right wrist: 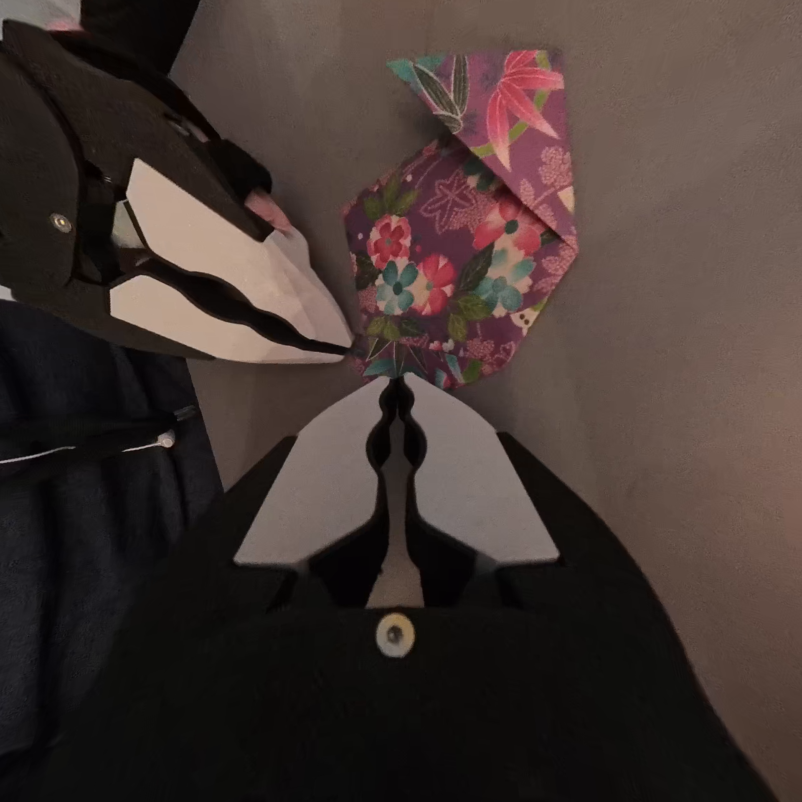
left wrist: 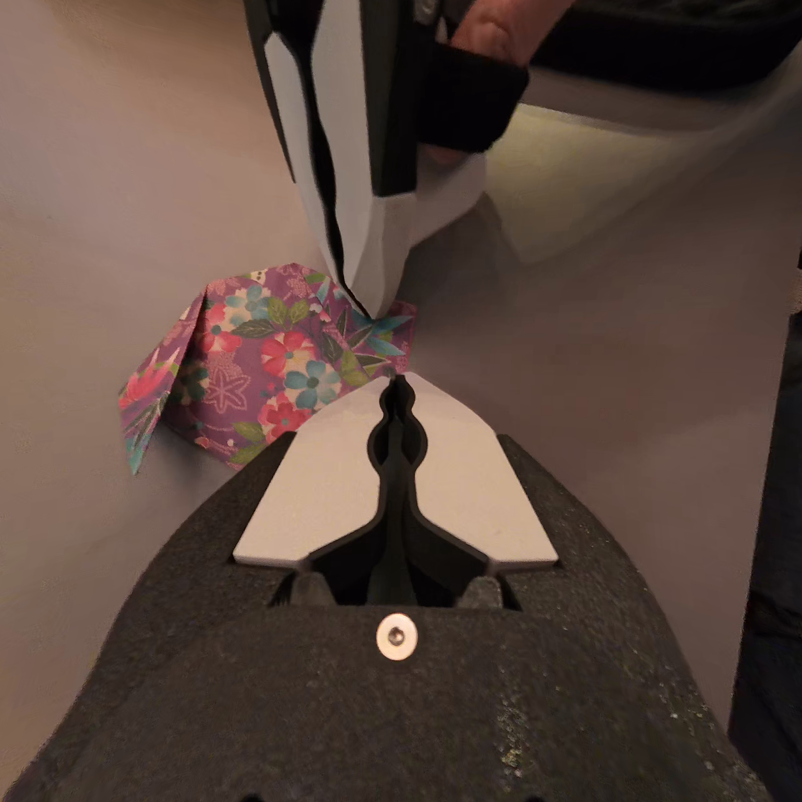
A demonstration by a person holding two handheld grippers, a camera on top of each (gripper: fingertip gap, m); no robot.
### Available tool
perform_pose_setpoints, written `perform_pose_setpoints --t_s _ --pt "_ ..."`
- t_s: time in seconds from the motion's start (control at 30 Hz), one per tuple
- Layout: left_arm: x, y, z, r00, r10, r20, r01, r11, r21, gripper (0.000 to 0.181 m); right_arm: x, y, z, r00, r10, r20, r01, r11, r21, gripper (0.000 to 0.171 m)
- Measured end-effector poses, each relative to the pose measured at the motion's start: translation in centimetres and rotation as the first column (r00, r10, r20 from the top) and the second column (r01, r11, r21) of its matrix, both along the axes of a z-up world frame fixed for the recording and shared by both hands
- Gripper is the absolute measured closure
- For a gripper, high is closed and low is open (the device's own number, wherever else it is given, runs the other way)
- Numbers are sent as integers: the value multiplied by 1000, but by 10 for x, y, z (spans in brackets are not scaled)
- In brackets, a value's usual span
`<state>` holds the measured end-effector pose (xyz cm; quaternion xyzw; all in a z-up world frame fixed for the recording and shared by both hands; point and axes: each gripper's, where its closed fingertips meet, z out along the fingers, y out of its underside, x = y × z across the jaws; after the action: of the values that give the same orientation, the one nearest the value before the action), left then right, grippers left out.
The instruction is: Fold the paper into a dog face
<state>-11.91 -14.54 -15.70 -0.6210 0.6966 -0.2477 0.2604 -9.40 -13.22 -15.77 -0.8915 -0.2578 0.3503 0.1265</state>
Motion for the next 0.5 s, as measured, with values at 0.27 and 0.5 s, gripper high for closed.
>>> perform_pose_setpoints --t_s 0.27,0.5 --pt "-21 32 57 997 13 71 -13 1000 -7 181 0 1 -1 976 207 63 -207 978 -6 169" --pt "-13 119 70 993 -37 109 32 998 47 181 7 10 -2 920 370 132 -374 927 7 169"
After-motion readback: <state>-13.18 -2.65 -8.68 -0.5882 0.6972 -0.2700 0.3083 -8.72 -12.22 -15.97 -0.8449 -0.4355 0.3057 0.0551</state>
